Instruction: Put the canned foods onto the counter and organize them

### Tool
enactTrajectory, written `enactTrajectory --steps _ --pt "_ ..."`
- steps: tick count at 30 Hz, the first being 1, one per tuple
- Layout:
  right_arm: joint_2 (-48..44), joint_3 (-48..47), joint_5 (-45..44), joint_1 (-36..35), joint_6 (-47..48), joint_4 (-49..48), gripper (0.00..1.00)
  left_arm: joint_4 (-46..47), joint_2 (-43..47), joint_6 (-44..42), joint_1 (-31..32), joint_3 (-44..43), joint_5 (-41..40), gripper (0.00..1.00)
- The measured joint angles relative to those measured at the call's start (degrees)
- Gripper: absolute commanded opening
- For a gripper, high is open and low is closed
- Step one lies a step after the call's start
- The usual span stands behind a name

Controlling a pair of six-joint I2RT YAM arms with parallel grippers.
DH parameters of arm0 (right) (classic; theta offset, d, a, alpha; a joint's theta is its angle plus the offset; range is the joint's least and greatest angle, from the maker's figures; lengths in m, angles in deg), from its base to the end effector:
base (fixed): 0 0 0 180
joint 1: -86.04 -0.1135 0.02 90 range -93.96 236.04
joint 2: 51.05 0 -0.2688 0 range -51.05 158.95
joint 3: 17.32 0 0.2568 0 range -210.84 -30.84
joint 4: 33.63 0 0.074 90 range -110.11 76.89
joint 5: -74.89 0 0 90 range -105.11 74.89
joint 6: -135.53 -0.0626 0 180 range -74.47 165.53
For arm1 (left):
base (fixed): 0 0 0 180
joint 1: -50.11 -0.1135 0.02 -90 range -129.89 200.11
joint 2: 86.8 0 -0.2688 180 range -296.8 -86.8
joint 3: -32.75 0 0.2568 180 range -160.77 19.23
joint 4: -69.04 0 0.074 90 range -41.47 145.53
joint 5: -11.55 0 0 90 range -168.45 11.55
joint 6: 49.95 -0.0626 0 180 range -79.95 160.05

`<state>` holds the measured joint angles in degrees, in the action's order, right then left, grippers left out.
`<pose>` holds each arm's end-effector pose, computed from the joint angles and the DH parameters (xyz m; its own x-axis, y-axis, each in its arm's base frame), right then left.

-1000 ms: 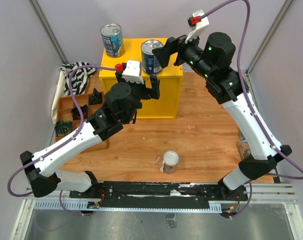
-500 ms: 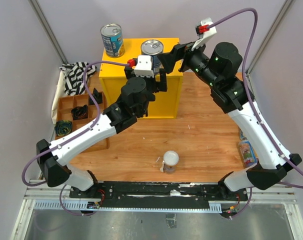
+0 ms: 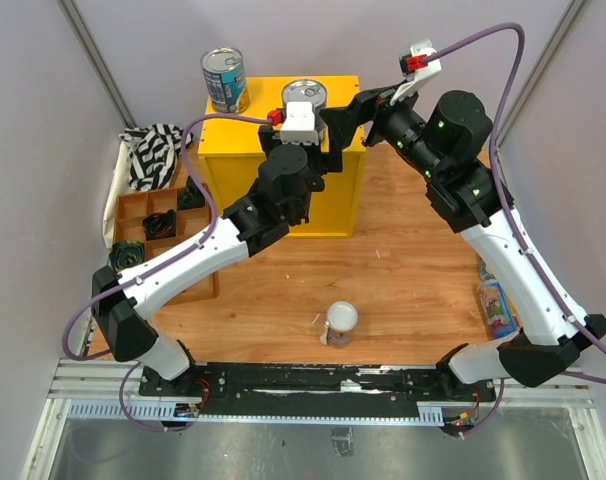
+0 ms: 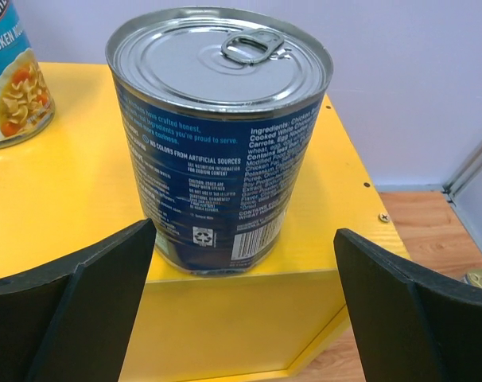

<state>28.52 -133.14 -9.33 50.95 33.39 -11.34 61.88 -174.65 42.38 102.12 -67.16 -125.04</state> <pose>0.2506 0.1838 0.5626 0.0559 0.2950 -0.9539 -0.6788 0.7118 0.1803 0.2683 -0.2696 0.4458 0.0486 -0.1077 -0.9930 0.0981 0.9899 -0.1025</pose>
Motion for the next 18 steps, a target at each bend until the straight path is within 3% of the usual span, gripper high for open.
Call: enactTrajectory --steps 18 --pt "-2.10 2.62 0.11 3.52 -0.07 -2.10 0.98 0.70 -4.44 2.01 -5.53 -3.72 3.34 0.98"
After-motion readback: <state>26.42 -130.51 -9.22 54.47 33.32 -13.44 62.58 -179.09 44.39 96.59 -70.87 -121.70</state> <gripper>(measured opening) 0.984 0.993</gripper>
